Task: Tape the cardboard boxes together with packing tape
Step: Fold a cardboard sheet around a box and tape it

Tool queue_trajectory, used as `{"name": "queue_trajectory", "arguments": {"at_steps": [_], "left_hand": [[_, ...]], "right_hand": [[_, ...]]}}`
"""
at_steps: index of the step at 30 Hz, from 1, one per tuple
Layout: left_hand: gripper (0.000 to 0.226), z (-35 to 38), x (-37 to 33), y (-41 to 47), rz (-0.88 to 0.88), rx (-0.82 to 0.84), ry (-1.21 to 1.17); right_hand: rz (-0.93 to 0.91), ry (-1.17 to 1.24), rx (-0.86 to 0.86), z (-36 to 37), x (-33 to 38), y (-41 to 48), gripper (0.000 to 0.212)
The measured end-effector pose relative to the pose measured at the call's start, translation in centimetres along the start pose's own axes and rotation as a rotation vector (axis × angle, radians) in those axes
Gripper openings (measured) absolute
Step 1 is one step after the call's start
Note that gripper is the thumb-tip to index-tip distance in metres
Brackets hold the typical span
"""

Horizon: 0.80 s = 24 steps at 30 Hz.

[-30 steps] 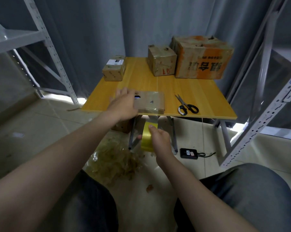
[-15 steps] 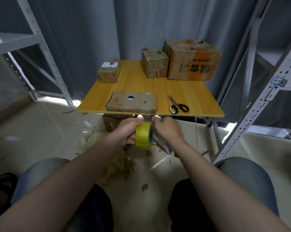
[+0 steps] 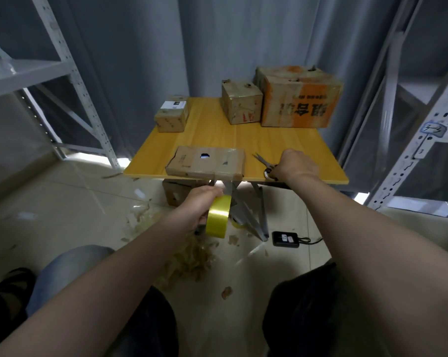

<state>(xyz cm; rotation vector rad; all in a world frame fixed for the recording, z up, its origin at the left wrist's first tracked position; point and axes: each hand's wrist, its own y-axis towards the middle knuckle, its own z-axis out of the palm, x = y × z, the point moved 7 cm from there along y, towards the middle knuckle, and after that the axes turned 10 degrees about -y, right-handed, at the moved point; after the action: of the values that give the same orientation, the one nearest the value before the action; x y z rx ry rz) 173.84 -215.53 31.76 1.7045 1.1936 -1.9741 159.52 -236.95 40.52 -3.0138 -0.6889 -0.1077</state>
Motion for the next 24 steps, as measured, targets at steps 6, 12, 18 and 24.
{"name": "queue_trajectory", "arguments": {"at_steps": [6, 12, 18, 24], "left_hand": [[0.018, 0.1, -0.1, 0.0, 0.083, -0.048, -0.069], [0.006, -0.2, -0.5, -0.2, 0.113, -0.097, -0.073], [0.009, -0.3, -0.8, -0.3, 0.106, -0.119, -0.087], [0.008, -0.5, -0.6, -0.3, 0.100, -0.114, -0.074]], "right_hand": [[-0.294, 1.102, 0.346, 1.3, 3.1, -2.5, 0.017], [-0.407, 0.833, 0.986, 4.5, 2.4, -5.7, 0.034], [-0.325, 0.545, 0.947, 6.1, -0.3, -5.3, 0.031], [-0.290, 0.433, 0.987, 6.6, -1.5, -5.1, 0.082]]}}
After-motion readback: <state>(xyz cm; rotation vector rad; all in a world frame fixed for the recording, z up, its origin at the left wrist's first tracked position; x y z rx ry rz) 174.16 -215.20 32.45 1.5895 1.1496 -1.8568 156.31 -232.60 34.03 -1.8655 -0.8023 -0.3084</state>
